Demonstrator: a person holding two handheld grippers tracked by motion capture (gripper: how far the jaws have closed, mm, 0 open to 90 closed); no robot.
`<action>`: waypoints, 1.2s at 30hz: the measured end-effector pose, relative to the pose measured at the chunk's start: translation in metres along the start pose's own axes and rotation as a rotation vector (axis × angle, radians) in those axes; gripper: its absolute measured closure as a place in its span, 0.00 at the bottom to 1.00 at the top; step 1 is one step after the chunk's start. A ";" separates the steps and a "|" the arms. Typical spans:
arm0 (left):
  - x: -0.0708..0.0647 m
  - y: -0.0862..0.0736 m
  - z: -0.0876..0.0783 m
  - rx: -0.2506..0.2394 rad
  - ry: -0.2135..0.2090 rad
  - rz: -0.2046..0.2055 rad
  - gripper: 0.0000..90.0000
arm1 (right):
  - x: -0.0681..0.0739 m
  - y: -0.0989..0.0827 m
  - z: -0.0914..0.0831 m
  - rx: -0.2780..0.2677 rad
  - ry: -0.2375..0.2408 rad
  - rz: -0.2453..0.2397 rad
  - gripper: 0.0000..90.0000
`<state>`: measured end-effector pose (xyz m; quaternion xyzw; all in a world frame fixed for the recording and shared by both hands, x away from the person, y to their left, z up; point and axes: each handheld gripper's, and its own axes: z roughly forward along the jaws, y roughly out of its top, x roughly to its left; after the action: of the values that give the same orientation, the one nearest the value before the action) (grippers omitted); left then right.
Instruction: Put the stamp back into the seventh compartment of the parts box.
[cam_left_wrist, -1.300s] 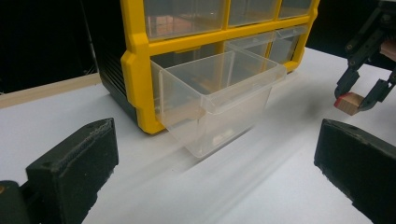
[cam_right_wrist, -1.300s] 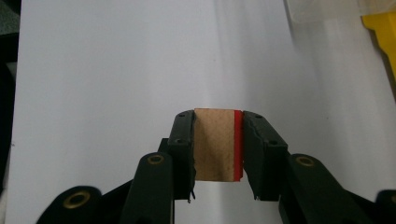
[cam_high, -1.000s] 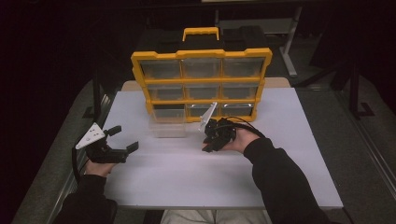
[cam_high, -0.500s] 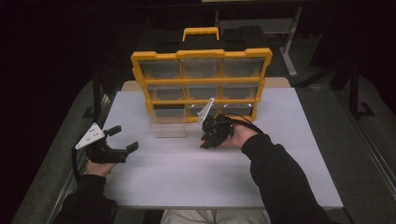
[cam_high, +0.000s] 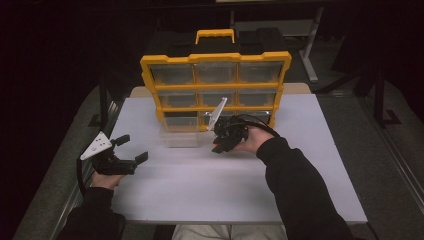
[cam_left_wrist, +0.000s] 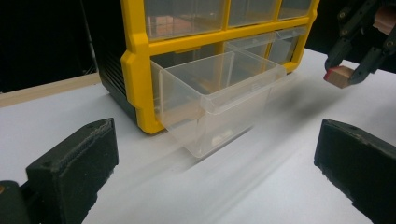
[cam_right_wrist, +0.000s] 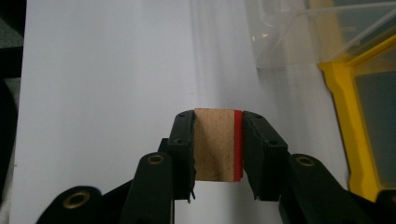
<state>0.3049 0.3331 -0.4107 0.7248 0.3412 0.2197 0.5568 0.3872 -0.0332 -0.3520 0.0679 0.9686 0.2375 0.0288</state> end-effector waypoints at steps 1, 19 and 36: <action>0.000 0.000 0.000 0.000 0.000 0.000 0.00 | 0.000 0.000 0.000 0.000 0.000 0.000 0.72; 0.000 0.000 0.000 -0.003 -0.002 -0.002 0.00 | -0.013 0.015 -0.013 -0.018 -0.020 -0.001 0.72; -0.001 0.000 0.000 -0.004 -0.006 -0.003 0.00 | -0.025 0.031 -0.030 -0.038 -0.059 -0.005 0.72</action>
<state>0.3043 0.3330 -0.4103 0.7238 0.3400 0.2173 0.5597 0.4133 -0.0235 -0.3101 0.0719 0.9628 0.2535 0.0594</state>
